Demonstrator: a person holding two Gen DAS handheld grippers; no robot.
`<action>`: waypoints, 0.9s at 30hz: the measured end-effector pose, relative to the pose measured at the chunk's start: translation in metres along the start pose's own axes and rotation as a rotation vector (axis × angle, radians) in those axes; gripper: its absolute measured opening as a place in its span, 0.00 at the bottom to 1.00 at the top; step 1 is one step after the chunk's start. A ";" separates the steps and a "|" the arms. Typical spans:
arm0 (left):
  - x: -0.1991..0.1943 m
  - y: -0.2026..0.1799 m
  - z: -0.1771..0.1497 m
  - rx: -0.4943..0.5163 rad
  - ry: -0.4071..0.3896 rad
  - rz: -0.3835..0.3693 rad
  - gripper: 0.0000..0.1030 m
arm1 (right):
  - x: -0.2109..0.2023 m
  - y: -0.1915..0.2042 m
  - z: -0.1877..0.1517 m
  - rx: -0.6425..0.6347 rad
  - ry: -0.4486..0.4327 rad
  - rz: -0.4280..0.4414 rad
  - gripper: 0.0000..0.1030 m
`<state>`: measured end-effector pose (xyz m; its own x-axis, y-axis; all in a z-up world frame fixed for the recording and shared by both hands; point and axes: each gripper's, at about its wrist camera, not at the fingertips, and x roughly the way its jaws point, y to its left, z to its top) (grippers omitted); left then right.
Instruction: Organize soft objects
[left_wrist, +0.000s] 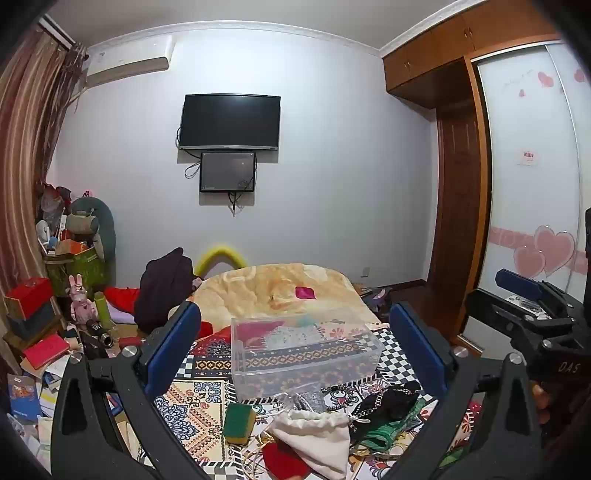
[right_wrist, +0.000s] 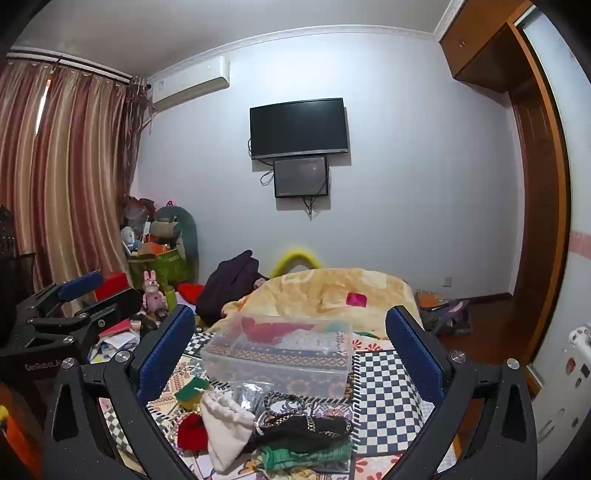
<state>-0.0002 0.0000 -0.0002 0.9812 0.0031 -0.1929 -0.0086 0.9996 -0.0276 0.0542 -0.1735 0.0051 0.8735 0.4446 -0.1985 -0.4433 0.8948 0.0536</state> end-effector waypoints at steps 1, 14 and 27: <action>0.000 -0.001 0.000 0.000 0.001 0.005 1.00 | 0.000 0.000 0.000 -0.003 0.000 -0.002 1.00; -0.002 -0.002 0.001 -0.001 0.011 -0.006 1.00 | 0.002 0.004 -0.002 0.001 0.005 0.009 1.00; -0.002 -0.003 0.000 0.012 0.011 -0.001 1.00 | -0.002 0.001 -0.002 -0.003 0.007 0.011 1.00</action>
<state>-0.0018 -0.0026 -0.0002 0.9790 0.0021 -0.2040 -0.0055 0.9999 -0.0163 0.0518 -0.1731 0.0032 0.8671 0.4542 -0.2045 -0.4536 0.8896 0.0527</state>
